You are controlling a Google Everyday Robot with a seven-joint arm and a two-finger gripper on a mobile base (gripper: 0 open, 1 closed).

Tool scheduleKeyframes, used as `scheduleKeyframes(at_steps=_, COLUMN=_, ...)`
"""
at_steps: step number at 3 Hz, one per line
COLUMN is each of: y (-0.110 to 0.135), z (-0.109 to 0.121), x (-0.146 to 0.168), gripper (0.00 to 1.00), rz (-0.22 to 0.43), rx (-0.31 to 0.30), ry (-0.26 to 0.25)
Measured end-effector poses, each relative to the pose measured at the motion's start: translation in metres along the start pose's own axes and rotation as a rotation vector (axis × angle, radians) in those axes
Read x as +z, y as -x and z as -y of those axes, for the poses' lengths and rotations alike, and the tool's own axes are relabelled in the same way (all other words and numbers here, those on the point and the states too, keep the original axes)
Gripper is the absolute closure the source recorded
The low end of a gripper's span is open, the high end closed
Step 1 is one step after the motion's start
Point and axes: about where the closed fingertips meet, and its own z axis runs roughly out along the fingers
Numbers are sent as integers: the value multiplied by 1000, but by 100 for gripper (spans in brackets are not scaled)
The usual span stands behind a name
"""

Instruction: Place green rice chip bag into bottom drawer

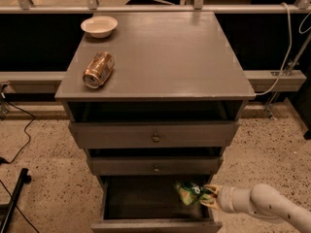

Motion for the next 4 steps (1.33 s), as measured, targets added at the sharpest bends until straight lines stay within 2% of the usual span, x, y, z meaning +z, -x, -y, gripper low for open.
scheduleKeyframes(at_steps=1, y=-19, z=-6, x=43, gripper=100, rz=15, rx=31, ry=33)
scheduleKeyframes(at_steps=2, y=-27, z=-11, x=92, gripper=99, rz=62, rx=68, ry=68)
scheduleKeyframes(at_steps=4, y=-23, z=-14, x=134, gripper=54, rz=139, rx=105, ry=88)
